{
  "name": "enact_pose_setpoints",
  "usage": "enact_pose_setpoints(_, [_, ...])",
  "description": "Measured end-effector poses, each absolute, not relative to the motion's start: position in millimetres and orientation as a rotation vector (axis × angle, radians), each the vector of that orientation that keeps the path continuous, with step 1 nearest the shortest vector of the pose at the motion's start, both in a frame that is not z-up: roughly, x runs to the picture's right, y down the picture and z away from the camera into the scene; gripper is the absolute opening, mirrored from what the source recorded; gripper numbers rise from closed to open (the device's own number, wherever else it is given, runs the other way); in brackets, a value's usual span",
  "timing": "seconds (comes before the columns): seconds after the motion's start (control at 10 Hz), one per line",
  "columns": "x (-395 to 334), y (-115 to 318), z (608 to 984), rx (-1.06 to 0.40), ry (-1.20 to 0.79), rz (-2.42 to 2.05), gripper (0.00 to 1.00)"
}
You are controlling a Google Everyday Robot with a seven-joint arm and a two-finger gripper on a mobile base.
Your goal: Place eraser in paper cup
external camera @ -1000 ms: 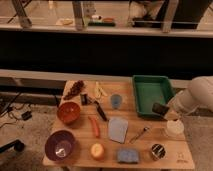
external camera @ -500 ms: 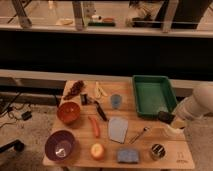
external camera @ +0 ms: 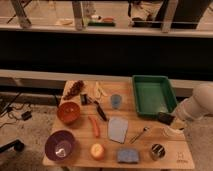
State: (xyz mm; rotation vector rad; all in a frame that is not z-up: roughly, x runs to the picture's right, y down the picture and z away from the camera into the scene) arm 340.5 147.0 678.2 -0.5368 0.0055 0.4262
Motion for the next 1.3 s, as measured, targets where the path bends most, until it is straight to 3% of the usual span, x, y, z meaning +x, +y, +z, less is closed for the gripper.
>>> enact_pose_setpoints(1.3, [366.8,152.3,689.4,-0.503,0.027,0.515,0.06])
